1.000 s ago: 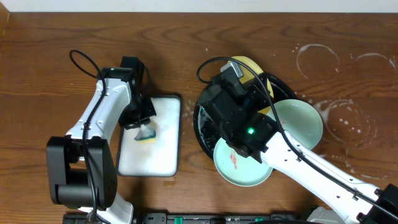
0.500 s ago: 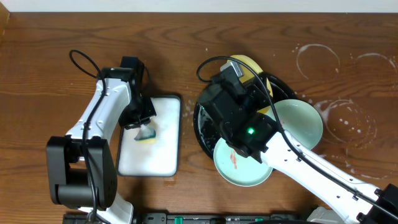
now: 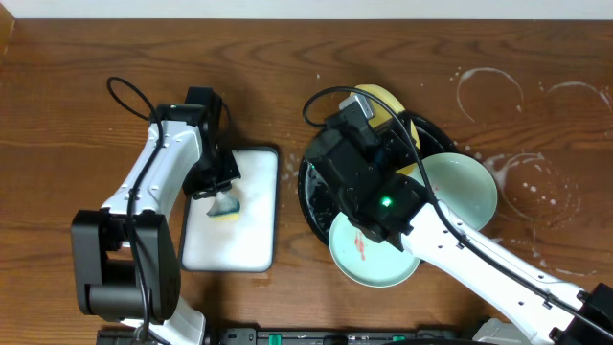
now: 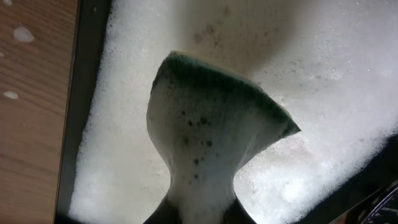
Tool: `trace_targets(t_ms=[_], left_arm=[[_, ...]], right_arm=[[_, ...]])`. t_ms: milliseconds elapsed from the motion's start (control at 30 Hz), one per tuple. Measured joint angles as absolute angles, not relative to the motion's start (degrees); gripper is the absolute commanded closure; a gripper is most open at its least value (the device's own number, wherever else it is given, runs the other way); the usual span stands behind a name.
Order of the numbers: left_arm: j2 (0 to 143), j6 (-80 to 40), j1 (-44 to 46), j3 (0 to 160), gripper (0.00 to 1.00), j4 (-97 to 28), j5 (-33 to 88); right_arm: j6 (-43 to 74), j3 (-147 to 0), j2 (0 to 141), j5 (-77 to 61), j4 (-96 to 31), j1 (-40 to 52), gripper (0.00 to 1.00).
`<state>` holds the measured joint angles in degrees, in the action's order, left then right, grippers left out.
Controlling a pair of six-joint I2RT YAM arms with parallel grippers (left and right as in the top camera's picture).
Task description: Clean dirty plates on tray and stack at the side
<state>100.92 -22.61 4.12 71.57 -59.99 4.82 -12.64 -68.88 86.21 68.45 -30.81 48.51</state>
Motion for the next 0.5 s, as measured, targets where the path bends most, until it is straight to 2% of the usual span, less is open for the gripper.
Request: trace_targets(t_ms=[267, 500], left_arm=[[100.9, -22.6, 4.1, 71.6, 0.92, -60.0, 4.8], [100.9, -22.6, 4.1, 71.6, 0.92, -60.2, 4.8]], right_arm=[[-12.3, -68.9, 86.2, 66.4, -30.8, 47.7, 0.99], [-6.9, -68.9, 86.2, 61.0, -33.9, 45.4, 0.99]])
